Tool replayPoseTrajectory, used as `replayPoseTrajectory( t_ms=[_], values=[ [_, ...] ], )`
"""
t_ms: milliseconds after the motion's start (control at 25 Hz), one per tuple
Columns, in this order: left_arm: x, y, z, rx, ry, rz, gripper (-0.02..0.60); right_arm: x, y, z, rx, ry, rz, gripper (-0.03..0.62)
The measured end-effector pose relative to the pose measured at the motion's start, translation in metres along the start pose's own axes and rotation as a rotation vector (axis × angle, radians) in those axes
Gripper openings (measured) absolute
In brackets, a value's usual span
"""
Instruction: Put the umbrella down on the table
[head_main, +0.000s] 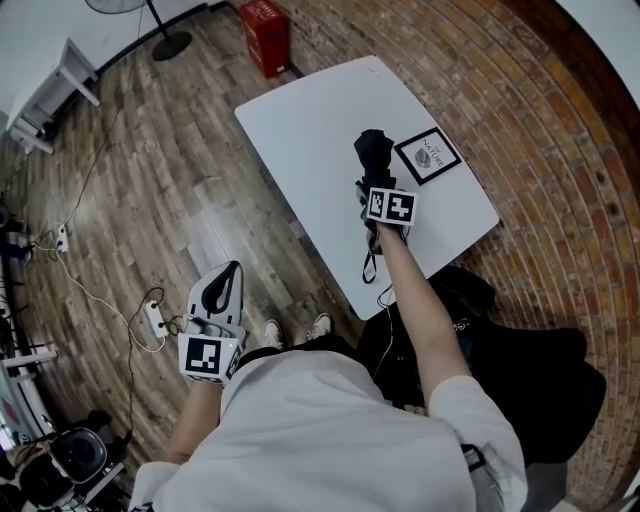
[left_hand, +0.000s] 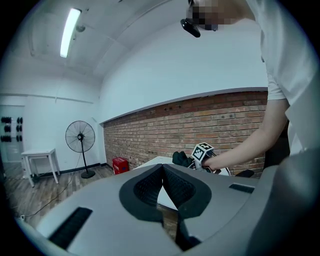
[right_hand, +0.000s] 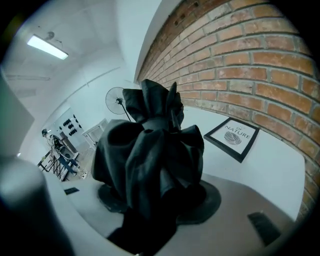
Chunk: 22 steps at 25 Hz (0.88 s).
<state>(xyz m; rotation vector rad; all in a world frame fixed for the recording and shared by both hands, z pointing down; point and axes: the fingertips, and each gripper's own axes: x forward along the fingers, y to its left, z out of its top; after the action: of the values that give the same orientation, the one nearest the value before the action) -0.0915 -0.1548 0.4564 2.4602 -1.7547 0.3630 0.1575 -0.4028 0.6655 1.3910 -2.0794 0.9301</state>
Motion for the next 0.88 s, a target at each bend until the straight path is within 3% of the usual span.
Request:
replayPoseTrajectory(
  t_ms=[400, 680, 880],
  values=[
    [-0.006, 0.014, -0.007, -0.011, 0.037, 0.024, 0.023, 0.056, -0.024, -0.005, 0.029, 0.116, -0.157, 0.233],
    [-0.008, 0.025, -0.012, -0.009, 0.075, 0.044, 0.023, 0.073, -0.051, -0.046, -0.005, 0.242, -0.280, 0.241],
    [-0.012, 0.034, -0.016, -0.014, 0.094, 0.052, 0.023, 0.078, -0.053, -0.045, -0.017, 0.188, -0.280, 0.256]
  ],
)
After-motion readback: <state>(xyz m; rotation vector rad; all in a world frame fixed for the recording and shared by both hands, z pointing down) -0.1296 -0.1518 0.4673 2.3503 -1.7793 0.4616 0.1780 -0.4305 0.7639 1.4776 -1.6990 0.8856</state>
